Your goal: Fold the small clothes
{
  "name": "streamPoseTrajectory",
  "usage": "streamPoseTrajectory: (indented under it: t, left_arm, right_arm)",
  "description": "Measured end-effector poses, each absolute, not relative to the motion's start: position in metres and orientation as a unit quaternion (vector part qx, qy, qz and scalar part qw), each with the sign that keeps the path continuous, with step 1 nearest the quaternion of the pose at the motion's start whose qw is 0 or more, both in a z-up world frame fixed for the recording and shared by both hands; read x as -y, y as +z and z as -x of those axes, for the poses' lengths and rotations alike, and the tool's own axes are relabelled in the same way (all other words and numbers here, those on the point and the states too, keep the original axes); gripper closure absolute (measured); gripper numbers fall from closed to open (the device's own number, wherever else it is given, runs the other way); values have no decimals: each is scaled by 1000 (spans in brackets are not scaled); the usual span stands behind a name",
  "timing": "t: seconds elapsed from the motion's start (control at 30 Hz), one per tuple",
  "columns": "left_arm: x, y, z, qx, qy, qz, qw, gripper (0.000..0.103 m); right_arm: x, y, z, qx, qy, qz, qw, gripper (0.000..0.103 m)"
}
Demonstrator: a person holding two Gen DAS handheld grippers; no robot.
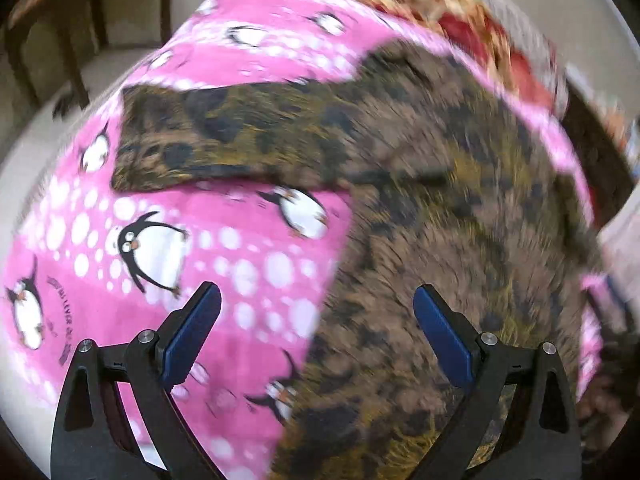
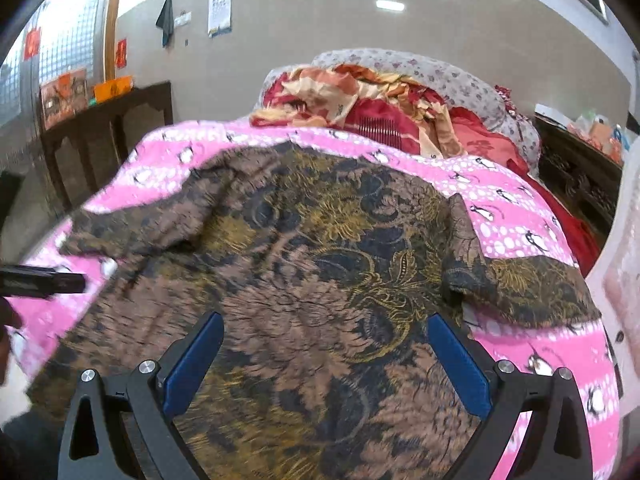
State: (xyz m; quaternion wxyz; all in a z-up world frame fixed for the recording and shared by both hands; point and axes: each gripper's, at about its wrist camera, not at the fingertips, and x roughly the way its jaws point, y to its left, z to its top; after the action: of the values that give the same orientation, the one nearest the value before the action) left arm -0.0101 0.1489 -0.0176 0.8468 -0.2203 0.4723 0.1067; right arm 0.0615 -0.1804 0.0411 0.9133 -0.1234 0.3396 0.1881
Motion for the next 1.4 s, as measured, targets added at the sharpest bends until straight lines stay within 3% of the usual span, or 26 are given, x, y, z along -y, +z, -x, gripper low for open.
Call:
streamPoseTrajectory:
  t: [0.27, 0.4, 0.53, 0.57, 0.63, 0.7, 0.77, 0.8, 0.97, 1.13, 1.2, 1.4]
  left_arm:
    - [-273, -16, 41, -343, 114, 394, 845, 5]
    - [-304, -49, 26, -361, 92, 471, 799, 11]
    - [-303, -49, 8, -361, 89, 459, 807, 13]
    - [-305, -49, 2, -361, 89, 460, 806, 17]
    - [-316, -47, -7, -348, 97, 465, 808, 35]
    - [-325, -53, -7, -339, 105, 485, 799, 73]
    - [-330, -60, -6, -347, 131, 496, 785, 91]
    - [-328, -62, -6, -355, 139, 486, 786, 95]
    - [-319, -26, 5, -347, 179, 413, 823, 99]
    - [-360, 81, 56, -232, 247, 341, 877, 99]
    - [-373, 105, 64, -220, 255, 316, 887, 99]
    - [-349, 119, 28, -245, 203, 279, 906, 99]
  right_arm:
    - [200, -35, -110, -421, 145, 96, 890, 2]
    - [200, -37, -108, -417, 142, 99, 892, 1]
    - [199, -38, -105, -417, 140, 102, 892, 1]
    - [198, -38, -105, -416, 139, 104, 892, 0]
    - [198, -38, -106, -417, 139, 105, 892, 0]
    - [198, -39, -105, -418, 139, 104, 892, 0]
    - [197, -39, -106, -418, 139, 104, 892, 0]
    - [197, -39, -106, -418, 139, 104, 892, 0]
    - [198, -39, -105, -419, 139, 104, 891, 0]
    - [199, -40, -108, -424, 139, 98, 889, 0]
    - [199, -40, -108, -425, 139, 97, 889, 0]
    - [199, -40, -111, -427, 140, 94, 888, 0]
